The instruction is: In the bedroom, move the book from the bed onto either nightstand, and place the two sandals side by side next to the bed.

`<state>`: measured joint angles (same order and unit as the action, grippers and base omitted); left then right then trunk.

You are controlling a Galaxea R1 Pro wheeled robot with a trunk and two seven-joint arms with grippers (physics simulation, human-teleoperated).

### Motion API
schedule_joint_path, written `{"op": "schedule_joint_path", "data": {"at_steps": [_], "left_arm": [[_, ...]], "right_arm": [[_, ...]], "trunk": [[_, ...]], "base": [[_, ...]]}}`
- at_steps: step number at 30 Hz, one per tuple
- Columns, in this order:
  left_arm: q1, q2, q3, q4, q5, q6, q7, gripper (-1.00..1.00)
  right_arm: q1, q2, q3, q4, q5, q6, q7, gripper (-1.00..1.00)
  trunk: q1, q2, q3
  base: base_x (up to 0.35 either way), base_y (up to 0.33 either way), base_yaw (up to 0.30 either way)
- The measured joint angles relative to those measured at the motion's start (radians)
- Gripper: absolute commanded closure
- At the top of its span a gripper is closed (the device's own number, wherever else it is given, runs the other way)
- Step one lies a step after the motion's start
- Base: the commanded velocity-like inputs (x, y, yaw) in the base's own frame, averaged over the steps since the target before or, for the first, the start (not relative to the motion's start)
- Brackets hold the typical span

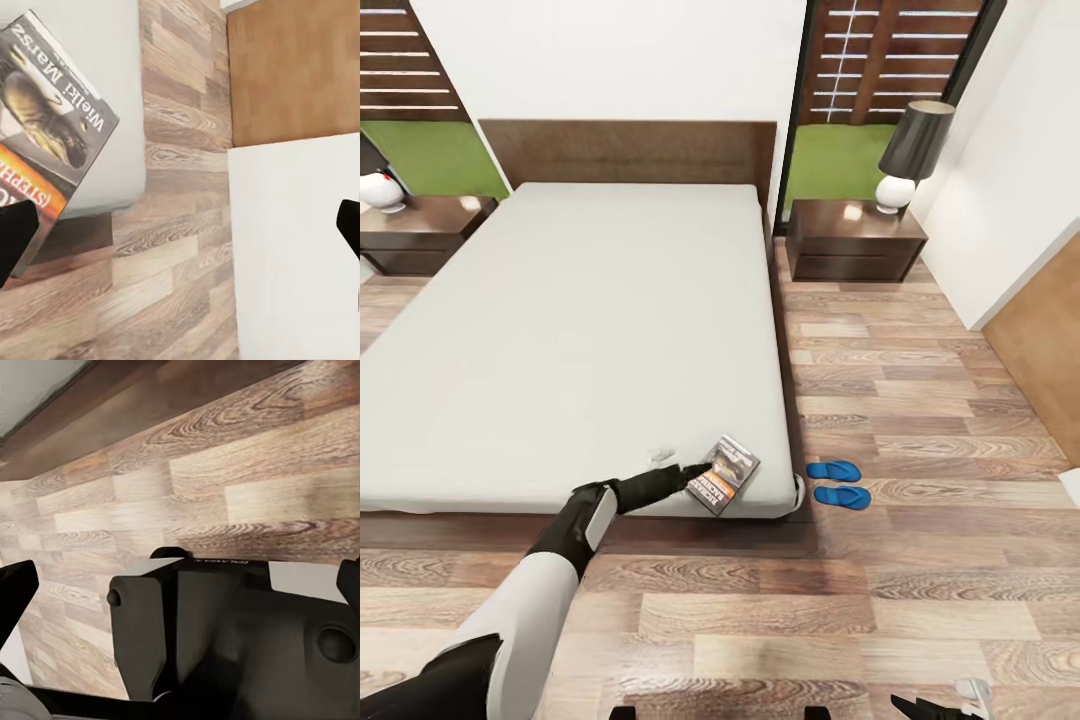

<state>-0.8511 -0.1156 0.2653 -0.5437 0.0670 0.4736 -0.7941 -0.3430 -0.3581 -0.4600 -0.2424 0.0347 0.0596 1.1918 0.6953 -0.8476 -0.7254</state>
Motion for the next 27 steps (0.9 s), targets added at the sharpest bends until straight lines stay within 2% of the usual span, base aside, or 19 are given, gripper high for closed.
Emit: {"op": "schedule_joint_path", "data": {"at_steps": [2, 3, 4, 6, 7, 9, 11, 13, 17, 19, 20, 21, 23, 24, 27], "left_arm": [[0.037, 0.045, -0.001, 0.044, -0.009, 0.005, -0.052, -1.00], [0.070, 0.078, -0.003, 0.066, -0.019, 0.005, -0.131, -1.00], [0.084, 0.091, -0.003, 0.071, -0.022, 0.002, -0.167, -1.00], [0.139, 0.132, -0.003, 0.084, -0.053, -0.028, -0.298, -1.00], [0.155, 0.142, -0.003, 0.086, -0.061, -0.040, -0.324, -1.00], [0.220, 0.173, -0.007, 0.096, -0.106, -0.102, -0.384, -1.00], [0.256, 0.189, -0.008, 0.112, -0.123, -0.132, -0.398, -1.00], [0.303, 0.217, -0.010, 0.167, -0.137, -0.187, -0.403, -1.00], [0.326, 0.238, -0.006, 0.248, -0.140, -0.292, -0.358, -1.00], [0.330, 0.252, -0.004, 0.288, -0.138, -0.345, -0.294, -1.00], [0.331, 0.257, -0.001, 0.307, -0.133, -0.365, -0.236, -1.00], [0.332, 0.259, 0.001, 0.312, -0.129, -0.369, -0.217, -1.00], [0.332, 0.261, 0.013, 0.323, -0.102, -0.380, -0.163, -1.00], [0.333, 0.262, 0.017, 0.325, -0.092, -0.383, -0.155, -1.00], [0.334, 0.262, 0.032, 0.346, -0.031, -0.411, -0.132, -1.00]], "right_arm": [[0.000, -0.001, 0.000, 0.000, 0.000, 0.000, 0.000, -1.00], [0.000, 0.000, 0.000, 0.000, 0.000, 0.000, 0.000, -1.00], [0.000, -0.001, 0.000, 0.000, 0.000, 0.000, 0.001, -1.00], [0.000, 0.000, 0.001, 0.000, 0.000, 0.000, 0.001, -1.00], [0.000, 0.000, 0.001, 0.000, 0.000, 0.000, 0.001, -1.00], [0.001, 0.000, 0.001, 0.000, 0.000, 0.000, 0.000, -1.00], [0.000, 0.000, 0.001, 0.000, 0.000, 0.000, 0.001, -1.00], [0.000, 0.000, 0.002, 0.000, 0.000, 0.000, 0.001, -1.00], [0.000, 0.000, 0.002, 0.000, 0.000, 0.000, 0.002, -1.00], [0.000, 0.000, 0.002, 0.000, 0.000, 0.000, 0.001, -1.00], [0.000, 0.000, 0.002, 0.000, 0.000, 0.000, 0.001, -1.00], [0.000, 0.000, 0.001, 0.000, 0.000, 0.000, 0.001, -1.00], [0.000, 0.000, 0.001, 0.000, 0.000, 0.000, 0.002, -1.00], [0.000, 0.000, 0.001, 0.000, 0.000, 0.000, 0.002, -1.00], [0.000, -0.001, 0.000, 0.000, 0.000, 0.000, 0.002, -1.00]], "trunk": [[-0.004, 0.007, 0.003], [-0.004, 0.007, 0.003], [-0.004, 0.007, 0.003], [-0.004, 0.007, 0.003], [-0.004, 0.007, 0.003], [-0.004, 0.007, 0.003], [-0.004, 0.007, 0.003], [-0.004, 0.007, 0.003], [-0.004, 0.007, 0.003], [-0.004, 0.007, 0.003], [-0.004, 0.007, 0.003], [-0.004, 0.007, 0.003], [-0.004, 0.007, 0.003], [-0.004, 0.007, 0.003], [-0.004, 0.007, 0.003]], "base": [[0.000, 0.000, 0.000], [0.000, 0.000, 0.000], [0.000, 0.000, 0.000], [0.000, 0.000, 0.000], [0.000, 0.000, 0.000], [0.000, 0.000, 0.000], [0.000, 0.000, 0.000], [0.000, 0.000, 0.000], [0.000, 0.000, 0.000], [0.000, 0.000, 0.000], [0.000, 0.000, 0.000], [0.000, 0.000, 0.000], [0.000, 0.000, 0.000], [0.000, 0.000, 0.000], [0.000, 0.000, 0.000]]}}
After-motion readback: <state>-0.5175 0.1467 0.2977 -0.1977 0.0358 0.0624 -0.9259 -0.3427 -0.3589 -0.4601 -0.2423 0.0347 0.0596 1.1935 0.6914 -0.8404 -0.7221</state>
